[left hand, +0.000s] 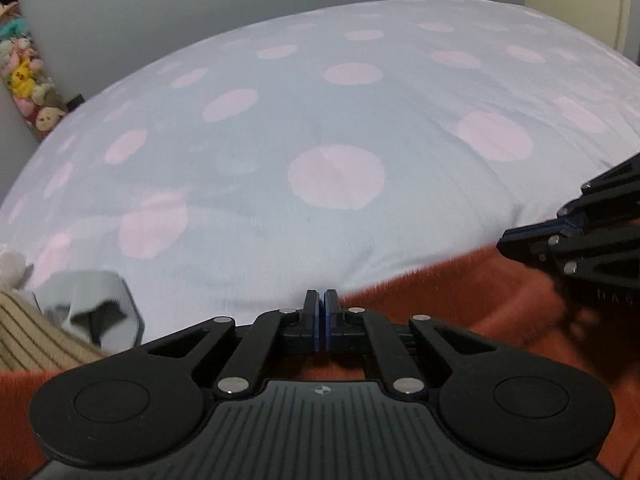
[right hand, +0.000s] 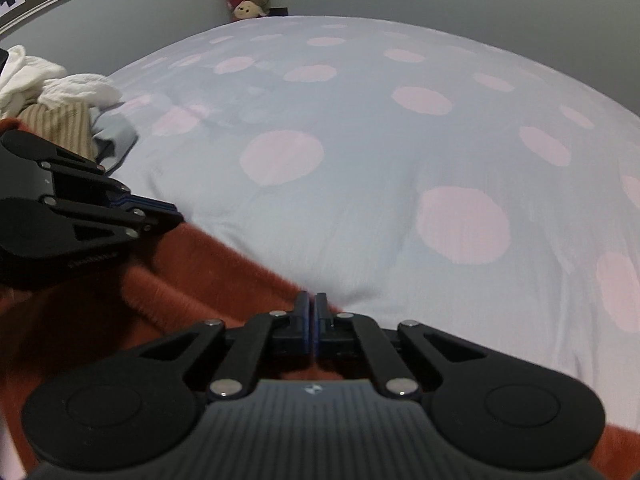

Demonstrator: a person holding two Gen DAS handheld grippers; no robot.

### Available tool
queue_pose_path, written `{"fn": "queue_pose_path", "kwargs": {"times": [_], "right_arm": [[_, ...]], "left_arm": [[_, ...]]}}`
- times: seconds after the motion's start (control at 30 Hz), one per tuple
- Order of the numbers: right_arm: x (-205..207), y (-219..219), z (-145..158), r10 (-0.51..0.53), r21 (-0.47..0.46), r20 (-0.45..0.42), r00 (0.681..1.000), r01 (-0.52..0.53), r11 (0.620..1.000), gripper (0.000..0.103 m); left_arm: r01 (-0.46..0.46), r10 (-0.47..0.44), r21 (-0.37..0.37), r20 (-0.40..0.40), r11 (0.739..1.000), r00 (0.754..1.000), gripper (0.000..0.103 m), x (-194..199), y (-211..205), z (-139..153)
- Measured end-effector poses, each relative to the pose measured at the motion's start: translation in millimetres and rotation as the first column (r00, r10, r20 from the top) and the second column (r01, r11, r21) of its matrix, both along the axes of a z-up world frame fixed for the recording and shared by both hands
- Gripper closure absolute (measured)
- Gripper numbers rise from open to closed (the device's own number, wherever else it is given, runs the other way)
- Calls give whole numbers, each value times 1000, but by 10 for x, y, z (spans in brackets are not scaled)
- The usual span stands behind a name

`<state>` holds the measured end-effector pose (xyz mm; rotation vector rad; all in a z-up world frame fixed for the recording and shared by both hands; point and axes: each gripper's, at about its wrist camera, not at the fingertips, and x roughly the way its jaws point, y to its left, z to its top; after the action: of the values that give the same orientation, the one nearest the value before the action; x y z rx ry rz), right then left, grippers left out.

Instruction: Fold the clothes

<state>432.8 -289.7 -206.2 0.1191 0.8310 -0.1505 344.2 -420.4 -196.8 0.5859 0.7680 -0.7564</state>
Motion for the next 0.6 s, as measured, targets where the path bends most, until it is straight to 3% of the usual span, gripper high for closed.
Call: {"fn": "queue_pose_path", "kwargs": {"times": [0.07, 0.17, 0.3, 0.43, 0.5, 0.6], "right_arm": [[41, -6, 23, -12, -28, -3, 1000, 12, 1000, 103], [-20, -69, 159, -54, 14, 4, 999, 54, 998, 93], [-388, 52, 373, 6, 13, 50, 999, -7, 1000, 91], [-853, 333, 519, 120, 30, 61, 991, -122, 992, 91], [-1028, 503, 537, 184, 50, 44, 982, -186, 981, 89], [-1212, 782, 496, 273, 80, 15, 962, -274, 959, 71]], "left_arm": [[-14, 14, 3, -4, 1000, 1000, 101, 30, -85, -60], [-39, 39, -90, -10, 995, 999, 100, 9, 52, 130], [58, -54, -138, 33, 989, 998, 100, -240, 427, 380], [201, -197, -88, 48, 976, 979, 97, -578, 768, 440], [264, -262, -57, 41, 963, 964, 88, -739, 908, 432], [344, -344, 0, 29, 939, 938, 86, -982, 1008, 314]]}}
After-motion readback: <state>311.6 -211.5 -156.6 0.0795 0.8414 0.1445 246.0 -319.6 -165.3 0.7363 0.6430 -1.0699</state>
